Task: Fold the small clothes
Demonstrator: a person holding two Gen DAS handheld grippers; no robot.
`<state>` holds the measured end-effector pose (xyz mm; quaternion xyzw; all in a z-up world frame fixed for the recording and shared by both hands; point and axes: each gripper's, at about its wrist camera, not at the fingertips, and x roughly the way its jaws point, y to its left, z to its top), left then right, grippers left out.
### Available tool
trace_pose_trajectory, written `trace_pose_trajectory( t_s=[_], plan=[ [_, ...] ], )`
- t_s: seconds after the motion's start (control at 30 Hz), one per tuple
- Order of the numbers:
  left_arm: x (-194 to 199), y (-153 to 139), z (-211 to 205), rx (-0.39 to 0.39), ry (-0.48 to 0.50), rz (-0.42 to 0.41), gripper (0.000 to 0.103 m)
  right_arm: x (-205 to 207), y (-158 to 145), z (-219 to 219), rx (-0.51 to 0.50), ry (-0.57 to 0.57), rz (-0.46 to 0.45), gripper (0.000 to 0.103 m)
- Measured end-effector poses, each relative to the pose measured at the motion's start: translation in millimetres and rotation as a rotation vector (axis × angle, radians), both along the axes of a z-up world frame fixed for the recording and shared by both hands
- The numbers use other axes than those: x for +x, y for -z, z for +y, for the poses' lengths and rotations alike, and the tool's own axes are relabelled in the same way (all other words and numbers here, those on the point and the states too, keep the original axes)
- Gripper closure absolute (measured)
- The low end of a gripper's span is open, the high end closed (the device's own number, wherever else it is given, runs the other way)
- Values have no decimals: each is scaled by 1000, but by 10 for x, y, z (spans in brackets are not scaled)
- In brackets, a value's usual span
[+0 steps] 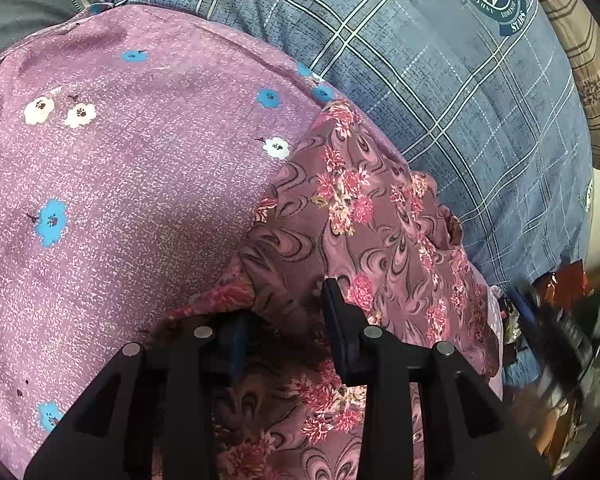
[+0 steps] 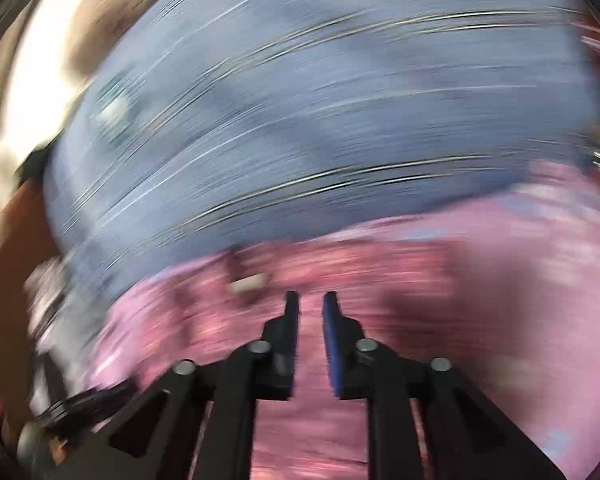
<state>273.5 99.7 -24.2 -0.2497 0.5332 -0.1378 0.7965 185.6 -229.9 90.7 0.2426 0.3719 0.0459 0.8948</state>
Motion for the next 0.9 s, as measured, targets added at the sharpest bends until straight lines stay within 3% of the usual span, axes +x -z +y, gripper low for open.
trace_pose_trajectory(
  t_s=[0.07,0.17,0.3,0.37,0.43,0.47,0.5,0.53,0.63,0.73,0.77,0.87,0.9],
  plan=[
    [2,9,32,-16,10,2,71,354,27,417,11,-161,27,73],
    [2,22,88,-40,20,7,71,906,145,1017,-116,-301,64,74],
    [8,22,105,-52,28,15,71,1171,447,1257,-218,-447,167,63],
    [8,20,93,-50,30,17,71,1196,589,1373,-332,-513,206,57],
    [-2,3,92,-50,27,20,71,1151,647,1399,-382,-553,206,58],
    [-6,-14,96,-55,23,18,71,1106,635,1415,-420,-559,183,73],
    [-12,-30,105,-60,21,11,71,1067,617,1445,-440,-567,171,98],
    [-9,-52,100,-53,21,-2,71,1021,562,1468,-460,-571,145,102],
    [29,21,39,0,30,1,68,1012,478,1413,-446,-506,90,102],
    [17,-2,36,6,40,-16,67,1130,731,1280,-410,-448,202,102],
    [21,1,35,5,45,-16,66,1097,717,1270,-407,-440,186,102],
    [19,-10,12,22,55,-14,65,943,513,1100,-338,-367,159,100],
    [9,-23,-14,34,62,-7,64,838,403,940,-273,-319,150,96]
  ],
)
